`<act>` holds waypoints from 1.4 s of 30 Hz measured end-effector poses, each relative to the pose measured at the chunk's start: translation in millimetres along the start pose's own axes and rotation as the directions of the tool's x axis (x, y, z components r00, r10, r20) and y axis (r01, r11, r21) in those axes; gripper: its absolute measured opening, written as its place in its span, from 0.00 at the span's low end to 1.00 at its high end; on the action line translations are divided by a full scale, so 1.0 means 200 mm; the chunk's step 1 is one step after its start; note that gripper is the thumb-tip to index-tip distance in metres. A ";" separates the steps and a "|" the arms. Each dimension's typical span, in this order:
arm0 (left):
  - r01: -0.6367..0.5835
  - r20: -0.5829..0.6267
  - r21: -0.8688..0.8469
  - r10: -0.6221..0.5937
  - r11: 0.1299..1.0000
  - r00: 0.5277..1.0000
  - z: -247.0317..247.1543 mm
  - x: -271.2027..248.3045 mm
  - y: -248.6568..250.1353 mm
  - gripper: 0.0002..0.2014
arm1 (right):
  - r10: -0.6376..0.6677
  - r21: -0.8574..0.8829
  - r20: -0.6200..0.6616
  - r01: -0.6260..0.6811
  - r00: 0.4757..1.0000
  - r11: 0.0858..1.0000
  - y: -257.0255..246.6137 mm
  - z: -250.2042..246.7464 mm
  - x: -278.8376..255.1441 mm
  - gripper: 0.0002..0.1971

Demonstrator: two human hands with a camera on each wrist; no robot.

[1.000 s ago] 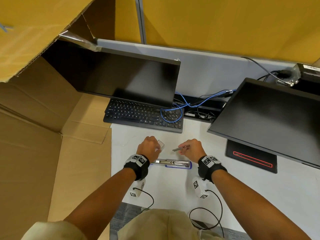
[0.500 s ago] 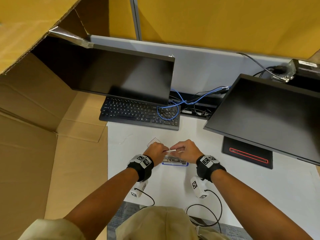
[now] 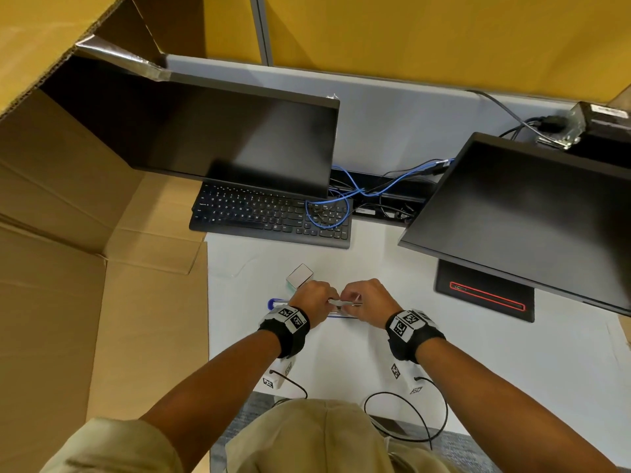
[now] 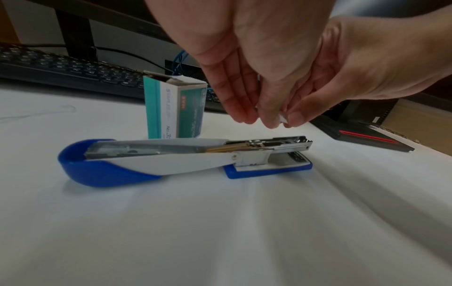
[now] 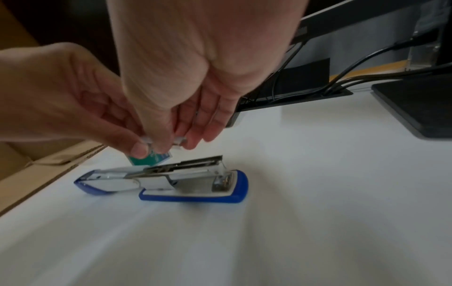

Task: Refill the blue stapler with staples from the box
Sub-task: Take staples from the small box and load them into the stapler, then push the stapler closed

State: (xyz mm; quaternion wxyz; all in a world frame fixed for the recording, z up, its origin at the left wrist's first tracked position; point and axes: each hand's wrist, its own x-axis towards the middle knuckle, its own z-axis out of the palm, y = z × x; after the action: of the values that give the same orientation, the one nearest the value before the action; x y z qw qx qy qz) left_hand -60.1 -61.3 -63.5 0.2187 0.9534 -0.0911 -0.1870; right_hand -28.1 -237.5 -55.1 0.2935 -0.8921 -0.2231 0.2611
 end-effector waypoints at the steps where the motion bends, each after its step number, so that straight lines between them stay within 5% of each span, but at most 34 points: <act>1: -0.005 0.000 0.007 0.005 1.000 1.000 0.00 0.00 0.01 0.10 | -0.008 -0.051 -0.017 0.007 1.000 0.999 0.00 0.01 -0.01 0.04; 7: 0.029 0.005 0.052 -0.029 0.998 1.000 0.05 -0.02 -0.05 0.07 | -0.087 -0.322 -0.037 0.070 0.996 0.944 0.07 0.05 -0.06 0.11; 22: -0.026 0.052 0.181 0.017 0.983 0.999 0.12 -0.02 -0.11 0.09 | -0.141 -0.569 0.020 0.128 0.990 0.813 0.09 0.11 -0.06 0.08; 34: -0.010 0.073 0.167 -0.002 0.986 0.997 0.11 -0.03 -0.12 0.09 | -0.179 -0.617 0.041 0.165 0.983 0.769 0.13 0.15 -0.08 0.20; 42: 0.065 0.107 0.284 -0.099 0.957 0.989 0.08 -0.15 -0.25 0.21 | -0.090 -0.494 0.043 0.100 0.995 0.864 0.13 0.11 -0.12 0.21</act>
State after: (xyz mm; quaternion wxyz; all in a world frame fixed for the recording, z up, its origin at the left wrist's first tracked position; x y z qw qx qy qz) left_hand -89.7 -14.4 -90.2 0.0679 0.9646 -0.0902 -0.2383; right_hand -54.0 -260.5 -79.4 0.0651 -0.9230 -0.3289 0.1888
